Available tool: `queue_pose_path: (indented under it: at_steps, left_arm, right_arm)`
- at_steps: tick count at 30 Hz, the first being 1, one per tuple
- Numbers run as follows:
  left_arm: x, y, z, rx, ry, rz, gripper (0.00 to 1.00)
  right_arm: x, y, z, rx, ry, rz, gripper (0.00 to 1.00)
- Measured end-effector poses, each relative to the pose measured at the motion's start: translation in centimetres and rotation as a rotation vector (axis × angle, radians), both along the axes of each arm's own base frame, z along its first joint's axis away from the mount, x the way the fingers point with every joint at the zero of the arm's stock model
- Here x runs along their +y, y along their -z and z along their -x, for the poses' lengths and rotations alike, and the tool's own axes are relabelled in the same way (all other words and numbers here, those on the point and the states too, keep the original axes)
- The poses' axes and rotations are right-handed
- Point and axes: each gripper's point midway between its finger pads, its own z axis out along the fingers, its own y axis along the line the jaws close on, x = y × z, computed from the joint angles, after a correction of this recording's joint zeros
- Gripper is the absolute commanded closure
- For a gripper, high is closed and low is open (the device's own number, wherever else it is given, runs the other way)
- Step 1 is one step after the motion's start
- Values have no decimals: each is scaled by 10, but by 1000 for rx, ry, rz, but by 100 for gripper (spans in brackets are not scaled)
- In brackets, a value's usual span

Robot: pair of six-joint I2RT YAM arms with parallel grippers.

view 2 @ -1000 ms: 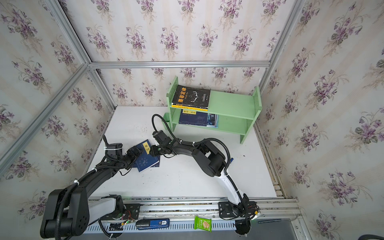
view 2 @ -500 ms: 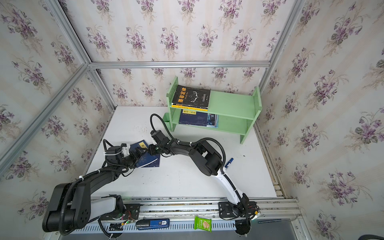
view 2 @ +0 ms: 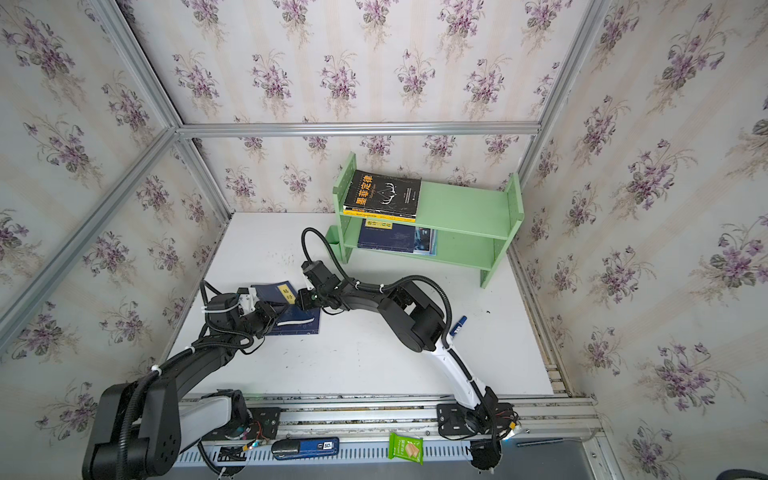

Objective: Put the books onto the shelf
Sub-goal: 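Reach the right gripper across to the dark-blue book's edge beside the left gripper, then grip the dark-blue book with both grippers and tilt it upright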

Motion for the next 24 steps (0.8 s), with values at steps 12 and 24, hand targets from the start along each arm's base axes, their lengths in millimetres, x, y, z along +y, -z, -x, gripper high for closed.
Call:
queue_pose_path:
  at_steps: [12,24]
  left_arm:
    - [-3,-40,0,-99,41,-23,94]
    - [-23,-238,26,-622,164,-70,89]
  right_arm:
    - [-34,-72,7,-50,-5,17,58]
    - [-135,-258,24,-373,80,-221,11]
